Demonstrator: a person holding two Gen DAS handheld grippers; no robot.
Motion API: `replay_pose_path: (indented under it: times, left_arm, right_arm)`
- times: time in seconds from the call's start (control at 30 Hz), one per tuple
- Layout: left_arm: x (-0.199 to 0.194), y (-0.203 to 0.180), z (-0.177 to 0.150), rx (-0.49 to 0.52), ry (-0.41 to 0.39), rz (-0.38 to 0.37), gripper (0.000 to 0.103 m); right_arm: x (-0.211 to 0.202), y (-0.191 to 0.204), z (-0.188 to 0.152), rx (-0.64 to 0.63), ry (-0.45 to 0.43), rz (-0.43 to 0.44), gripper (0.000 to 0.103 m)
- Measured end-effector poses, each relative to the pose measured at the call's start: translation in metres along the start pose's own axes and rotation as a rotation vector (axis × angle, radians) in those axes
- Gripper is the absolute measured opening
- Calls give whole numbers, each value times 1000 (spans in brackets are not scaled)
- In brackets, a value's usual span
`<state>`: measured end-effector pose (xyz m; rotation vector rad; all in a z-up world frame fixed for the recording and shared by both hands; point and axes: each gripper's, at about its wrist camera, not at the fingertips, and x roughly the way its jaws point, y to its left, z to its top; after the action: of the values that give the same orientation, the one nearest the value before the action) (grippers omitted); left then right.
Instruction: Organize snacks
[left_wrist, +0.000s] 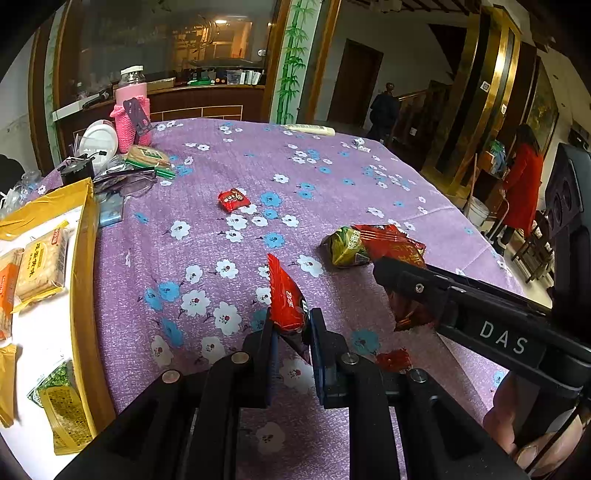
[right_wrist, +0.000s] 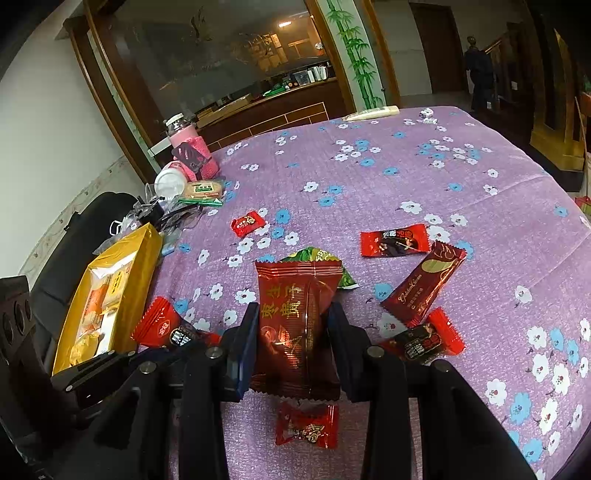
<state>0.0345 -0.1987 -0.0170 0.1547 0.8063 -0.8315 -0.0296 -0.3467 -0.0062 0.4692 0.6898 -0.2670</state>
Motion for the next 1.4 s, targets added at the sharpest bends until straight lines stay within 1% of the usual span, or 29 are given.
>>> replay_pose_path:
  times: [0.3, 0.73, 1.03, 1.4]
  left_arm:
    - [-5, 1, 1, -5, -19, -3, 15]
    - [-4, 1, 2, -10, -14, -9, 15]
    - [-6, 3, 2, -11, -27, 9, 15]
    - [-4, 3, 1, -12, -21, 17, 15]
  right_arm:
    - [0, -1, 0, -2, -10, 2, 35]
    - [-1, 1, 0, -6, -8, 5, 35]
    - [-5, 2, 1, -7, -27, 6, 35]
    - [-5, 2, 0, -1, -30, 8, 35]
